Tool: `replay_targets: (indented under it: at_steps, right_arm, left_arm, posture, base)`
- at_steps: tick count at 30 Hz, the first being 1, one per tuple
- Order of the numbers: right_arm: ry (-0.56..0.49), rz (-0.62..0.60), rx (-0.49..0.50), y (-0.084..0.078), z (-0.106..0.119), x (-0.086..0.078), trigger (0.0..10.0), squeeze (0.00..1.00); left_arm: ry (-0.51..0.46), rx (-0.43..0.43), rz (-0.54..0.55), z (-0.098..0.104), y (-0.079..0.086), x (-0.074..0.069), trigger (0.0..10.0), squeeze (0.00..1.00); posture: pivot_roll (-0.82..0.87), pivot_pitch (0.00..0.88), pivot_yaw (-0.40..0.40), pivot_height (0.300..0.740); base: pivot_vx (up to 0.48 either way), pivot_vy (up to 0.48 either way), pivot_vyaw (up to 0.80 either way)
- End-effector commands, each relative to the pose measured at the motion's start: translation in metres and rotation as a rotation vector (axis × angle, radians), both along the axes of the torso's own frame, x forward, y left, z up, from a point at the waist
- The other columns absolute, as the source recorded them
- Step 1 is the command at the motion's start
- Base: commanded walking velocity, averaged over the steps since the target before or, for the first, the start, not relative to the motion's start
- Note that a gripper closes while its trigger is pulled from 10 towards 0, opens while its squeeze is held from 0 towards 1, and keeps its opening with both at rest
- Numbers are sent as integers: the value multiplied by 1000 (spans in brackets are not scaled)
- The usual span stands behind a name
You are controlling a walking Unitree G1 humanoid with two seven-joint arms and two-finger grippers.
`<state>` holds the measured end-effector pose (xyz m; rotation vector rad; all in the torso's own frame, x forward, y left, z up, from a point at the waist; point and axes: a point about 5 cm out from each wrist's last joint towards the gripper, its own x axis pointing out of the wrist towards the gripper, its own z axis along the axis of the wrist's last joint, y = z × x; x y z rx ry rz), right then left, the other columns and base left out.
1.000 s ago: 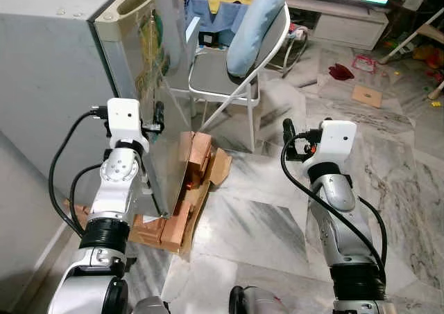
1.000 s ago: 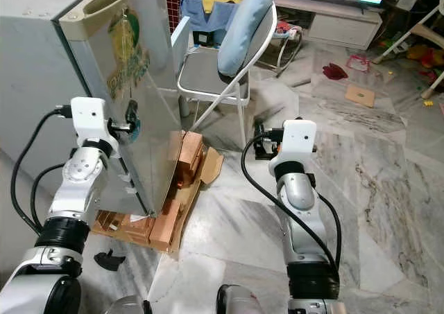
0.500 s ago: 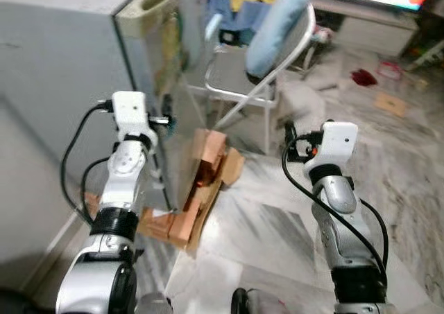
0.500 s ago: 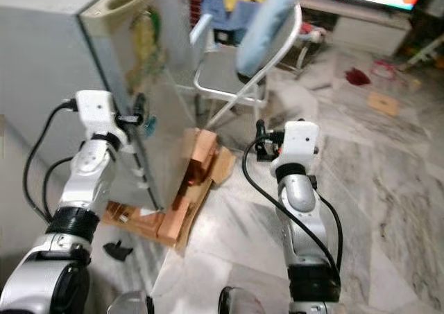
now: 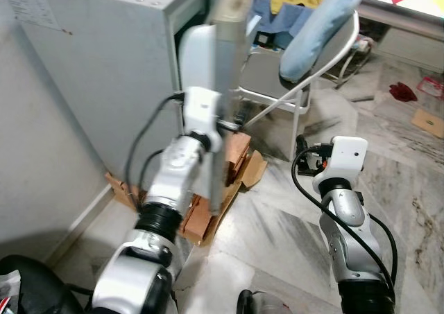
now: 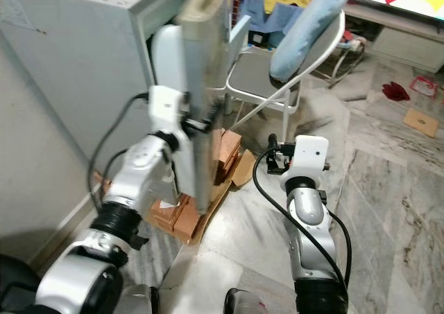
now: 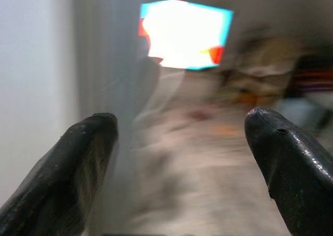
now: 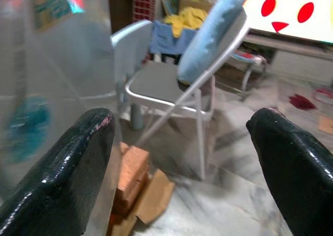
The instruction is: Restocking fridge
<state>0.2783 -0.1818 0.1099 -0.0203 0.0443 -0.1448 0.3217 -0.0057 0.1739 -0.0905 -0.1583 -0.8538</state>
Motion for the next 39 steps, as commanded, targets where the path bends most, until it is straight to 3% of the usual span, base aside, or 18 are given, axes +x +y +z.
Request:
replay_targets:
  at_steps: [1,5,10,17,39]
  right_arm:
    - [16,-80,-19,-14,-1,-6,10000,0]
    - [33,-133,-33,-21,-4,-9,10000,0]
    - [48,-166,-57,-25,-4,-8,10000,0]
    - [21,-126,-61,-16,-1,-4,10000,0]
    - [7,-112,-60,-11,1,4,10000,0]
  left_arm:
    - [-42,-49,-149,17,-30,-20,10000,0]
    - [-24,-21,-105,6,-23,-14,10000,0]
    - [17,18,25,-10,22,-1,10000,0]
    - [41,52,105,-25,50,1,10000,0]
    - [36,87,124,-30,43,6,10000,0]
  posture:
    - [-14,73,-47,740]
    - [-19,74,-42,740]
    - [-12,78,-40,740]
    - [2,74,-43,740]
    - [2,59,-44,740]
  base:
    - [0,0,0]
    - [0,0,0]
    - [54,-248,-724]
    - [326,-343,-338]
    - [455,-36,0]
